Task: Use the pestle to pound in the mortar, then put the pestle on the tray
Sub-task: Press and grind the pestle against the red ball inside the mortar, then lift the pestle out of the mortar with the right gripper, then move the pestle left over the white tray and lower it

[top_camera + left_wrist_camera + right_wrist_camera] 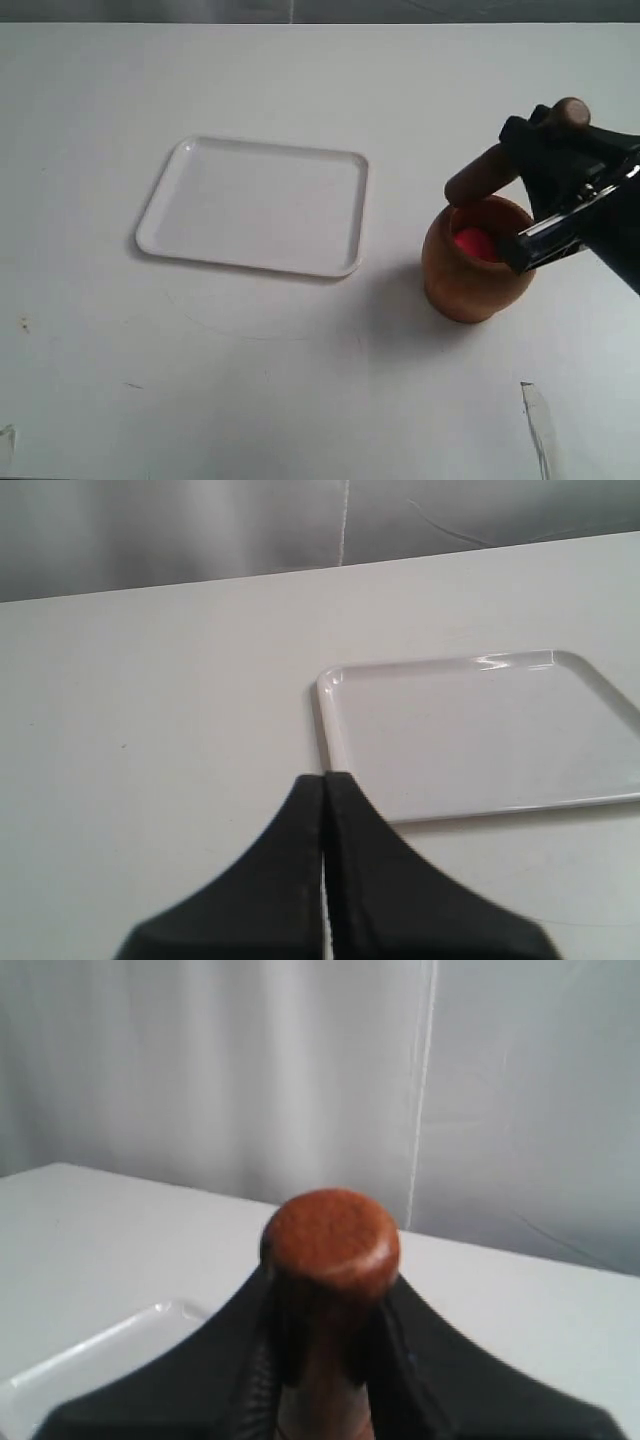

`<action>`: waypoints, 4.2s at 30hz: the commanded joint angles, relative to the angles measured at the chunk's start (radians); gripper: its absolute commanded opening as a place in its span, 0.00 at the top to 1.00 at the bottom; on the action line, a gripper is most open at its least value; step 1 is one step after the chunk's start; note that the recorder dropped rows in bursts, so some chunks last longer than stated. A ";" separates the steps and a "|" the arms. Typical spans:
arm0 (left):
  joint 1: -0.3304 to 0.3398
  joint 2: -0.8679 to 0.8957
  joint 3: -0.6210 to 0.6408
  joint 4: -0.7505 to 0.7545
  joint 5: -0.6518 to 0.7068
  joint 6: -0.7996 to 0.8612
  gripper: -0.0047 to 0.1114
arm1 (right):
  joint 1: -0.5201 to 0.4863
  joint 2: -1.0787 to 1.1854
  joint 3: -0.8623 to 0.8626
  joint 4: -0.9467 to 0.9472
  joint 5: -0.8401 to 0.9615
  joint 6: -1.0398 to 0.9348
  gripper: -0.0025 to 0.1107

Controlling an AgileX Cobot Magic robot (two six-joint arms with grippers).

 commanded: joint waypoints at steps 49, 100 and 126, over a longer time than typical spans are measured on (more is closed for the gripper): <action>-0.008 -0.001 0.001 -0.007 -0.003 -0.008 0.96 | 0.003 -0.274 -0.045 -0.018 0.544 -0.054 0.98; -0.008 -0.001 0.001 -0.007 -0.003 -0.008 0.96 | 0.273 0.901 -1.294 -0.123 1.202 -0.061 0.98; -0.008 -0.001 0.001 -0.007 -0.003 -0.008 0.96 | 0.273 1.037 -1.349 0.005 1.289 -0.143 0.61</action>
